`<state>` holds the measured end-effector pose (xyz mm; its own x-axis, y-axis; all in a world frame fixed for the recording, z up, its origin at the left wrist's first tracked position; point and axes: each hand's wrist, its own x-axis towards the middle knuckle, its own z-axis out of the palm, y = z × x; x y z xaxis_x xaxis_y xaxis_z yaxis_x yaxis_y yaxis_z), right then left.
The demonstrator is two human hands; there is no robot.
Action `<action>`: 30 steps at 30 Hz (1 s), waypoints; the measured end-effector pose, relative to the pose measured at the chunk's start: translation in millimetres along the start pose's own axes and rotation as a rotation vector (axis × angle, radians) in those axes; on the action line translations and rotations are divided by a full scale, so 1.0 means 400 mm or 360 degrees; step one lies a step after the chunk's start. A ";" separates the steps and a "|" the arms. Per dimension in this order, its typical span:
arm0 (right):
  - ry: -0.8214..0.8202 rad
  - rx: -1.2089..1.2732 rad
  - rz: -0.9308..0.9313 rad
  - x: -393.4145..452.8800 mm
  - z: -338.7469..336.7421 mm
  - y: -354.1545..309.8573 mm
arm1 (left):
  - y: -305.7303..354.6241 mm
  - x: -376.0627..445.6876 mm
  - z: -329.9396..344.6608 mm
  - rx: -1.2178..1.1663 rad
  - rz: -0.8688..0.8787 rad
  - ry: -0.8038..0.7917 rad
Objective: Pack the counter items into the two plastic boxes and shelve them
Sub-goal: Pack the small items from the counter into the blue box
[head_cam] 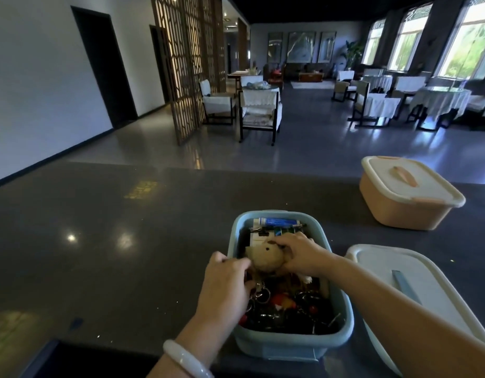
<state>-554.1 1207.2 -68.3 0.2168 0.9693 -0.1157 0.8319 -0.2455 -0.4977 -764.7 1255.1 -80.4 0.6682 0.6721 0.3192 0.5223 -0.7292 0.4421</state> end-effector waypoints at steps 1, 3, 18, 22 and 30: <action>-0.0016 -0.0002 0.0013 -0.003 0.001 0.003 | -0.009 0.000 0.002 0.0021 -0.0003 0.0018; -0.0055 -0.0003 0.0012 -0.009 -0.002 0.007 | -0.027 -0.001 0.004 -0.0004 -0.0051 0.0010; -0.0152 0.0245 -0.0241 -0.071 0.030 0.030 | -0.035 -0.012 0.033 -0.0142 0.0233 -0.0254; -0.0131 0.0164 -0.0197 -0.074 0.027 0.040 | -0.026 -0.019 0.033 -0.0086 0.0259 -0.0232; -0.0152 0.0131 -0.0242 -0.070 0.043 0.019 | -0.003 -0.054 0.032 -0.0309 -0.0063 -0.0172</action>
<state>-562.6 1178.5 -83.8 0.0395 0.9928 -0.1128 0.8057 -0.0984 -0.5841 -773.0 1239.7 -98.5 0.7074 0.6745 0.2113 0.4444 -0.6569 0.6091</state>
